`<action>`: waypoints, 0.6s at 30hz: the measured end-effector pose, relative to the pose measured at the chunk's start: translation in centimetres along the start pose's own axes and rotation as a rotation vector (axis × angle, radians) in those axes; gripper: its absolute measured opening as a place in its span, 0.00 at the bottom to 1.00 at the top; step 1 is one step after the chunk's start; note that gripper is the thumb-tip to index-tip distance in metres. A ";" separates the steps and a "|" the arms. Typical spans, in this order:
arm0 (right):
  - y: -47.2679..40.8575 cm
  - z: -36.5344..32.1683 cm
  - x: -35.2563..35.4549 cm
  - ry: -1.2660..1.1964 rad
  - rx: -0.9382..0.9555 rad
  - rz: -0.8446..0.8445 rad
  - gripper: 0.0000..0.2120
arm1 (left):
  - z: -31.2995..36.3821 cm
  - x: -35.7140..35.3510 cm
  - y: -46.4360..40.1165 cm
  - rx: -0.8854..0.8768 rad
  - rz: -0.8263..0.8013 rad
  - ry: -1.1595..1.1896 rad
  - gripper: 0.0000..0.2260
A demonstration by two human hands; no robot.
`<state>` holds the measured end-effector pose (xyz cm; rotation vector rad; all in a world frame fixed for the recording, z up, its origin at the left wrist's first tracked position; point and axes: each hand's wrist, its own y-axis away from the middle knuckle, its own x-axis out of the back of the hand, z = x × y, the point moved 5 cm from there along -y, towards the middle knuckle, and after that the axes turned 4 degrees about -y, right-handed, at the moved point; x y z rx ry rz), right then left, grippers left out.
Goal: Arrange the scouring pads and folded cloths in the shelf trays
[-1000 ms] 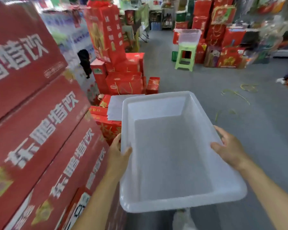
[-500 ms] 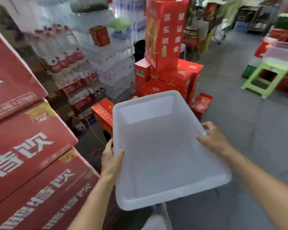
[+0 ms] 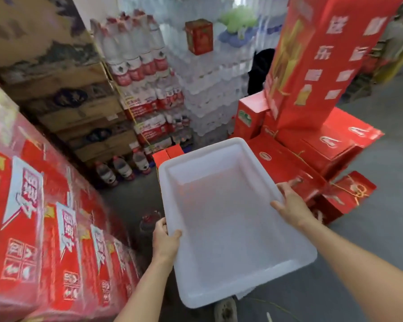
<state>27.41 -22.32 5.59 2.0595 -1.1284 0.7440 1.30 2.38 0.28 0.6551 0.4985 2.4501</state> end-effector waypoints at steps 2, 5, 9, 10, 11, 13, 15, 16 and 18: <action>-2.1 0.5 -1.0 0.009 -0.005 -0.024 0.21 | -0.8 -0.7 -0.6 0.056 0.034 0.011 0.23; -4.2 0.3 -1.9 0.040 0.025 -0.068 0.22 | -1.8 -1.8 -0.7 0.117 0.089 0.054 0.21; -6.2 0.8 -2.8 0.048 0.036 -0.163 0.18 | -2.0 -2.9 -0.4 0.187 0.035 0.113 0.24; -6.4 0.8 -2.8 0.062 0.025 -0.188 0.17 | -2.0 -3.0 -0.4 0.201 0.003 0.093 0.25; -6.9 1.1 -3.1 0.082 0.013 -0.215 0.16 | -2.1 -3.2 -0.4 0.206 -0.028 0.063 0.27; -7.5 1.4 -3.3 0.162 0.002 -0.303 0.14 | -2.2 -3.5 -0.2 0.218 -0.104 -0.002 0.29; -8.1 1.7 -3.5 0.226 0.001 -0.386 0.14 | -2.0 -3.6 0.6 0.232 -0.170 -0.054 0.29; -8.2 1.3 -3.3 0.250 0.027 -0.400 0.14 | -1.6 -3.6 1.0 0.238 -0.185 -0.071 0.27; -8.6 0.1 -2.9 0.259 0.129 -0.382 0.19 | -1.1 -3.8 2.6 0.233 -0.177 -0.071 0.23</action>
